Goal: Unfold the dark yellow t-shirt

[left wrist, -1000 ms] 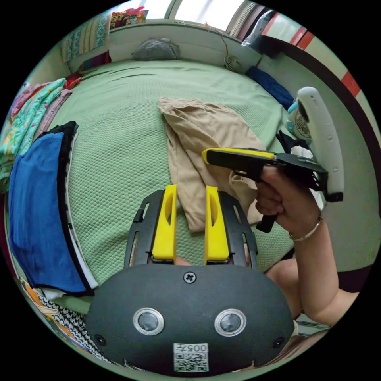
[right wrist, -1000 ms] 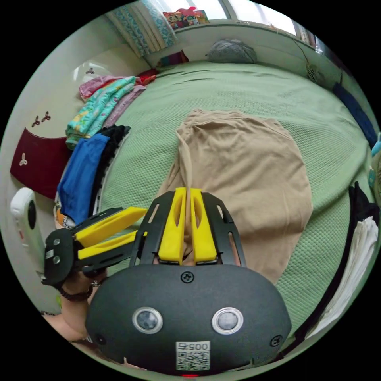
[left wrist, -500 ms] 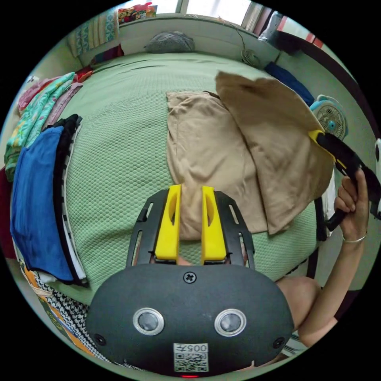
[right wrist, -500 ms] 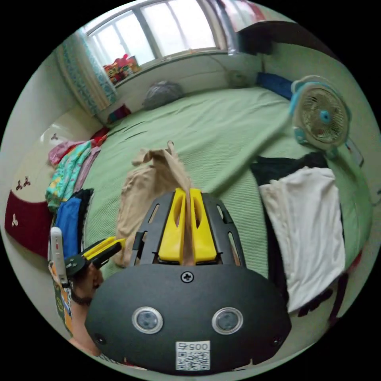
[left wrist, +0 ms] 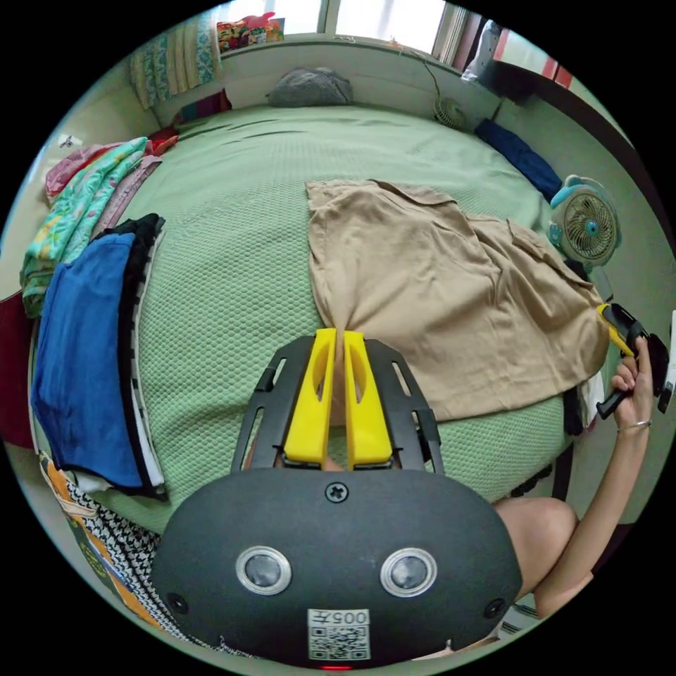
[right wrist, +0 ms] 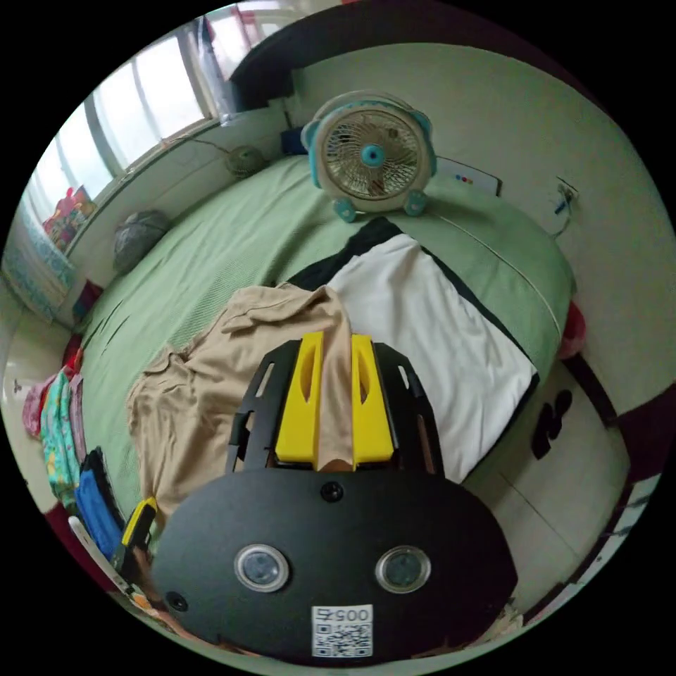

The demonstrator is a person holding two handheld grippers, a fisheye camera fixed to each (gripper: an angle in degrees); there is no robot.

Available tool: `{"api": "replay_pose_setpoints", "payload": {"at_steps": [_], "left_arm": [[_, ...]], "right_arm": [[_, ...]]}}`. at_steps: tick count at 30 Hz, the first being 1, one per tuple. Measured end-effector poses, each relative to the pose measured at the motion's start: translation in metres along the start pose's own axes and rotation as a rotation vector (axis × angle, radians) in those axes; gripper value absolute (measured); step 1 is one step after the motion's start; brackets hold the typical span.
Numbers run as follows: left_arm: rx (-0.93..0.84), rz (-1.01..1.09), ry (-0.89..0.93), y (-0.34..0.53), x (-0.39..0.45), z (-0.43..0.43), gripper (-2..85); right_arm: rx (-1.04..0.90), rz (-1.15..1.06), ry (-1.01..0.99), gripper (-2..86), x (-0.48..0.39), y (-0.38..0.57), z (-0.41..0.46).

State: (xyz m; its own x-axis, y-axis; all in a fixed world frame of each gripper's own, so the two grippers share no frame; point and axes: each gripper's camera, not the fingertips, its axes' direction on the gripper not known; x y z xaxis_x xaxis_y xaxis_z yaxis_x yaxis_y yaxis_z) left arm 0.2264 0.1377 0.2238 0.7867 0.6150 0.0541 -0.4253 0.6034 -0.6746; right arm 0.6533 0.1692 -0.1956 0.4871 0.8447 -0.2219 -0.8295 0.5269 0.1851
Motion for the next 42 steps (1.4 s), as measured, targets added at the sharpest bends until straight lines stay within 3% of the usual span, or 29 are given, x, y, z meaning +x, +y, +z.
{"api": "replay_pose_setpoints", "payload": {"at_steps": [7, 14, 19, 28, 38, 42], "left_arm": [[0.01, -0.148, -0.063, 0.024, -0.051, -0.02, 2.3], [0.025, -0.265, -0.152, 0.055, -0.08, -0.04, 1.6], [0.119, -0.324, -0.123, 0.063, -0.092, -0.058, -0.1], [0.051, -0.166, 0.071, 0.018, -0.059, -0.035, -0.6], [-0.052, -0.042, 0.095, -0.007, -0.027, -0.017, -0.7], [-0.087, 0.02, 0.06, -0.008, -0.021, -0.012, -0.7]], "right_arm": [[-0.222, -0.342, -0.266, 5.9, -0.101, 0.038, 0.03], [-0.31, -0.563, -0.176, 5.6, -0.177, 0.088, 0.065], [-0.336, -0.564, -0.147, 5.6, -0.181, 0.103, 0.076], [-0.216, -0.49, -0.089, 6.1, -0.152, 0.092, 0.065], [-0.01, -0.652, 0.044, 13.8, -0.193, 0.124, 0.067], [-0.034, -0.672, 0.112, 13.9, -0.202, 0.132, 0.085]]}}
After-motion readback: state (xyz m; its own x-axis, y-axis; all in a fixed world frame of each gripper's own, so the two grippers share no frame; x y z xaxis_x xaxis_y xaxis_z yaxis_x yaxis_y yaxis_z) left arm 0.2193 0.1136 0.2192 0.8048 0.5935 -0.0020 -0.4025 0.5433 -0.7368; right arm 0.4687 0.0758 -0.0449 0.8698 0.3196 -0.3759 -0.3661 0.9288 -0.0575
